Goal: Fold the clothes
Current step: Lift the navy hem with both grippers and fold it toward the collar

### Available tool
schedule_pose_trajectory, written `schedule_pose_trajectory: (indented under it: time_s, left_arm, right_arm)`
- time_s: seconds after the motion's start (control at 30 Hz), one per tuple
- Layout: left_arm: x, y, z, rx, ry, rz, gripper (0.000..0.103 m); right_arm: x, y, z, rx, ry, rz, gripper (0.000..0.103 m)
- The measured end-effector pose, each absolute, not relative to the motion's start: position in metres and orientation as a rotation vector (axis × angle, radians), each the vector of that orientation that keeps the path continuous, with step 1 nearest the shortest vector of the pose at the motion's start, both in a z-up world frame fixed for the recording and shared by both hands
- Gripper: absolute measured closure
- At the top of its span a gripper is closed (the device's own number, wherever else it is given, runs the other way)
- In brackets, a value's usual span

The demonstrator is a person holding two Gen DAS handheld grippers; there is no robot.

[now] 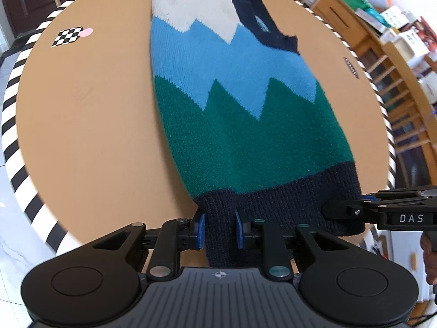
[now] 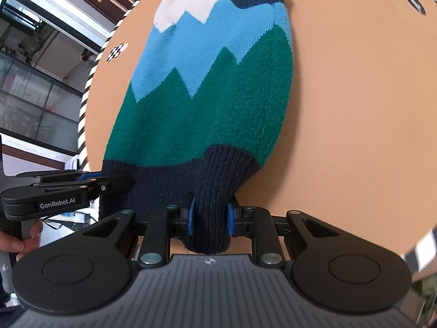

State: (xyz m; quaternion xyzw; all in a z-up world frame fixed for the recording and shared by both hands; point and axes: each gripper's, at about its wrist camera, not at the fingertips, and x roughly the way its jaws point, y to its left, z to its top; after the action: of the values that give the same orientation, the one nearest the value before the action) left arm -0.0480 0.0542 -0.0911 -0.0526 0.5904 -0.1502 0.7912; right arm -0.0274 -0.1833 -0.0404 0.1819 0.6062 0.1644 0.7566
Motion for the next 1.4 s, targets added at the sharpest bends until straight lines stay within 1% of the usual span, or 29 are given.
schedule_pose_trajectory:
  time_s: [0.2,0.37,0.5,0.6,0.7,0.87,1.13,1.3,1.4]
  left_arm:
    - [-0.066,0.060,-0.040,-0.036,1.246,-0.431,0.081]
    - [-0.051,0.069,0.023,-0.054,1.160,-0.472,0.082]
    - [-0.012,0.071,0.056,-0.086,1.128,-0.470,0.082]
    - [0.037,0.073,0.064,-0.170,1.151,-0.414,0.082]
    - [0.083,0.080,0.070,-0.261,1.175,-0.322,0.083]
    - [0.174,0.082,0.057,-0.308,1.192,-0.155,0.083]
    - [0.291,0.058,-0.020,-0.275,1.223,0.027,0.083]
    - [0.316,0.060,-0.059,-0.251,1.230,0.080,0.084]
    - [0.324,0.061,-0.068,-0.228,1.222,0.095,0.085]
  right_arm:
    - [-0.056,-0.186,-0.007,0.512,1.393,0.352,0.081]
    - [-0.049,-0.198,0.053,0.561,1.338,0.391,0.080]
    - [-0.001,-0.211,0.082,0.576,1.279,0.400,0.080]
    - [0.039,-0.219,0.100,0.587,1.237,0.404,0.080]
    - [0.093,-0.216,0.094,0.649,1.236,0.383,0.080]
    - [0.182,-0.215,0.061,0.711,1.266,0.307,0.080]
    - [0.285,-0.209,-0.007,0.708,1.338,0.186,0.079]
    - [0.319,-0.208,-0.050,0.764,1.393,0.142,0.078]
    - [0.327,-0.208,-0.066,0.799,1.414,0.137,0.077]
